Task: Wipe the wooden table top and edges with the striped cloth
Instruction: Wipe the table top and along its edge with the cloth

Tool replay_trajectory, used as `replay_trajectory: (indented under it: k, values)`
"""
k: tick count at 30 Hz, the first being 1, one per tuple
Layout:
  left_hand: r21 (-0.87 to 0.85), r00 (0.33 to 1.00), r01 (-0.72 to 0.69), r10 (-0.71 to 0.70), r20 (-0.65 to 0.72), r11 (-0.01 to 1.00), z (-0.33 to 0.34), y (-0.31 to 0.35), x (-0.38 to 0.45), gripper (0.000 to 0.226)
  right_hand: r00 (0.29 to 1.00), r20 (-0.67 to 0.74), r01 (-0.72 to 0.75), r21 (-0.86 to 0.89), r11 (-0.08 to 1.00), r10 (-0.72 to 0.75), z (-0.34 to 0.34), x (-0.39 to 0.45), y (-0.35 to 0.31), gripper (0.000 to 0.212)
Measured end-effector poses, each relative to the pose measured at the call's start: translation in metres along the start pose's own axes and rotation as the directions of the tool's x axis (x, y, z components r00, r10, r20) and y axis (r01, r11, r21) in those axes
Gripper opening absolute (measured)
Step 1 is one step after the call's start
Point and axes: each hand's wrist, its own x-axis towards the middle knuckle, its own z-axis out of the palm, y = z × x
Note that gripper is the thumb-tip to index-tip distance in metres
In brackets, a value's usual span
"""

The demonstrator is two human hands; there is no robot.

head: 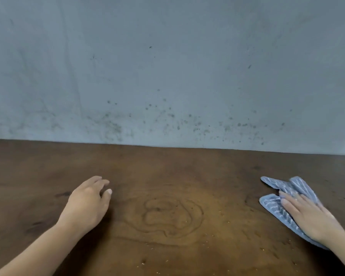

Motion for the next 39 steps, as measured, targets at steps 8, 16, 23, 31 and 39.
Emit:
replay_trajectory:
  k: [8,16,23,31,39]
  values:
    - [0.165,0.999,0.024,-0.031,0.042,0.986,-0.009,-0.037,-0.042,0.053,0.994,-0.068,-0.072,0.213,0.974,0.089,0.011,-0.021,-0.206,0.063]
    - [0.208,1.0,-0.002,-0.002,0.017,0.978,-0.007,-0.039,-0.046,0.052,0.729,-0.037,0.683,0.119,0.721,-0.684,0.004,-0.116,-0.405,0.055]
    - [0.215,1.0,0.006,-0.009,0.015,0.977,-0.006,-0.038,-0.046,0.052,0.909,-0.054,0.416,0.097,0.904,-0.412,0.001,-0.054,-0.246,0.056]
    - [0.209,1.0,-0.007,0.002,0.027,0.978,-0.004,-0.036,-0.045,0.052,0.907,-0.104,-0.38,0.221,0.898,0.409,0.008,-0.016,-0.105,0.056]
    - [0.21,0.999,-0.01,0.003,0.033,0.978,-0.003,-0.04,-0.041,0.052,0.928,-0.131,0.365,0.149,0.919,-0.347,0.01,-0.088,-0.361,0.056]
